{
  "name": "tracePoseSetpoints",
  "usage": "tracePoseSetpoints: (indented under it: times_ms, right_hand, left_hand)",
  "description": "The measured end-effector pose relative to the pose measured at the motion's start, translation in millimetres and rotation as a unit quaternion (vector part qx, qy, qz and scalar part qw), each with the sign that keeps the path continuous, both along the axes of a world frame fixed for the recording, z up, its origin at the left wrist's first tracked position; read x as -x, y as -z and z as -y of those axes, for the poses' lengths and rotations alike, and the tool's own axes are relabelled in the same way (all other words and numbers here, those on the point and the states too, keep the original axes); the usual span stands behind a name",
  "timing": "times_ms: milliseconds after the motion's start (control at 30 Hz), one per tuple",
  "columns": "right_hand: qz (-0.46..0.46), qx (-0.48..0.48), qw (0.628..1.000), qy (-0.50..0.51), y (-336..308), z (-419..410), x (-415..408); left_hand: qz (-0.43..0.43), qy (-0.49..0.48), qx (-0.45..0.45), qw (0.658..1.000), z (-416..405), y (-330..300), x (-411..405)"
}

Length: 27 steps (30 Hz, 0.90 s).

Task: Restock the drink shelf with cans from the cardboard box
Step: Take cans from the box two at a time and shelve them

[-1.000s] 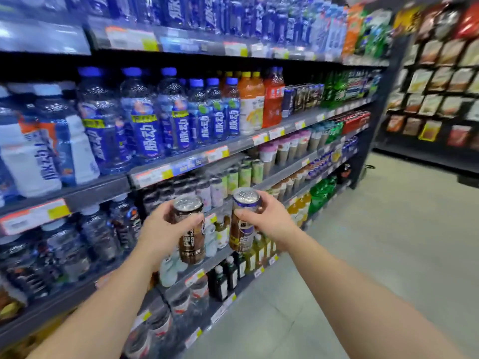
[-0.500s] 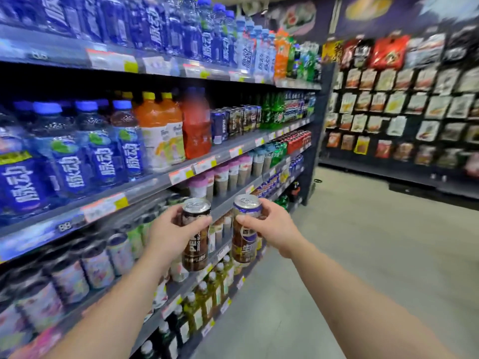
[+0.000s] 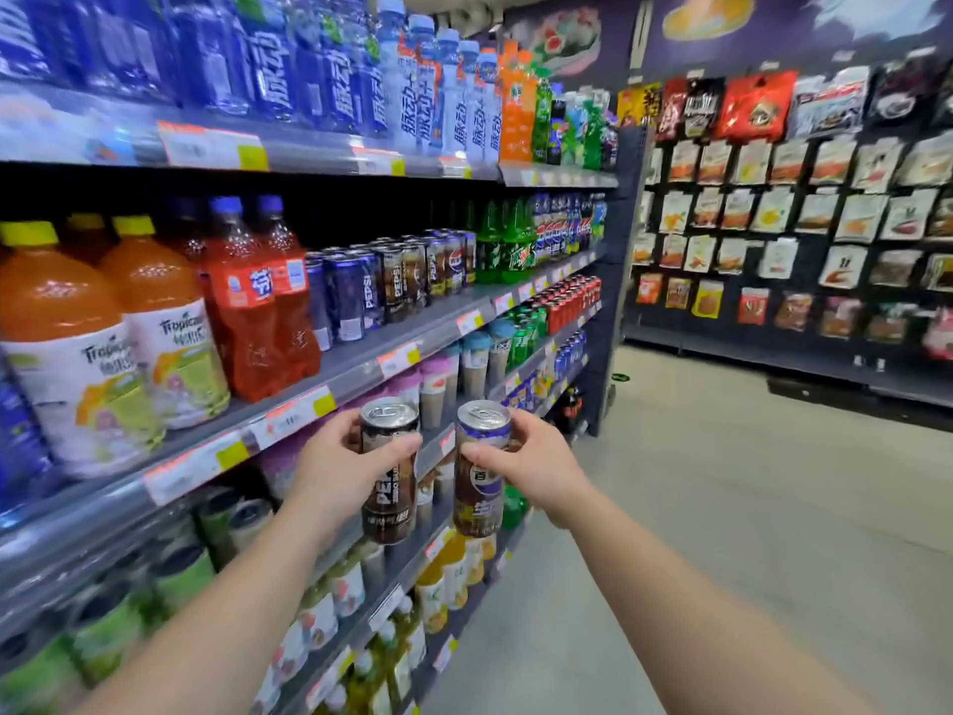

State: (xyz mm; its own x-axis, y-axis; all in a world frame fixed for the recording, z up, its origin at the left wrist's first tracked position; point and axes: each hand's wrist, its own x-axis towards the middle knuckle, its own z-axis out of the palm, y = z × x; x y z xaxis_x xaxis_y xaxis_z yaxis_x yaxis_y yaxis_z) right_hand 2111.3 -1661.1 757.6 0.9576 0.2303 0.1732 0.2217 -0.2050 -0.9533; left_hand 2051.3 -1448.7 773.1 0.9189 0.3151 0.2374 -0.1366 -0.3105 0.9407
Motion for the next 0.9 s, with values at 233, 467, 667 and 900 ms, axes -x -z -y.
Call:
tracePoseSetpoints:
  times_ms: [233,467,667,900]
  right_hand:
    - [-0.006,0.005,0.997,-0.072,-2.5,55.4,-117.4]
    - [0.007,0.026,0.992,-0.123,-33.2,110.3,-214.2]
    - [0.002,0.009,0.991,-0.132,-31.5,131.1,-293.3]
    - [0.008,0.01,0.99,-0.141,-36.7,133.5,-380.5]
  left_hand:
    - [0.013,-0.074,0.019,0.997,62.7,1.3,-87.6]
    - [0.02,-0.121,0.046,0.991,121.7,-11.0,-166.1]
    - [0.02,-0.124,0.033,0.992,148.9,-13.0,-229.3]
    - [0.015,-0.118,0.051,0.992,149.1,-23.5,-323.3]
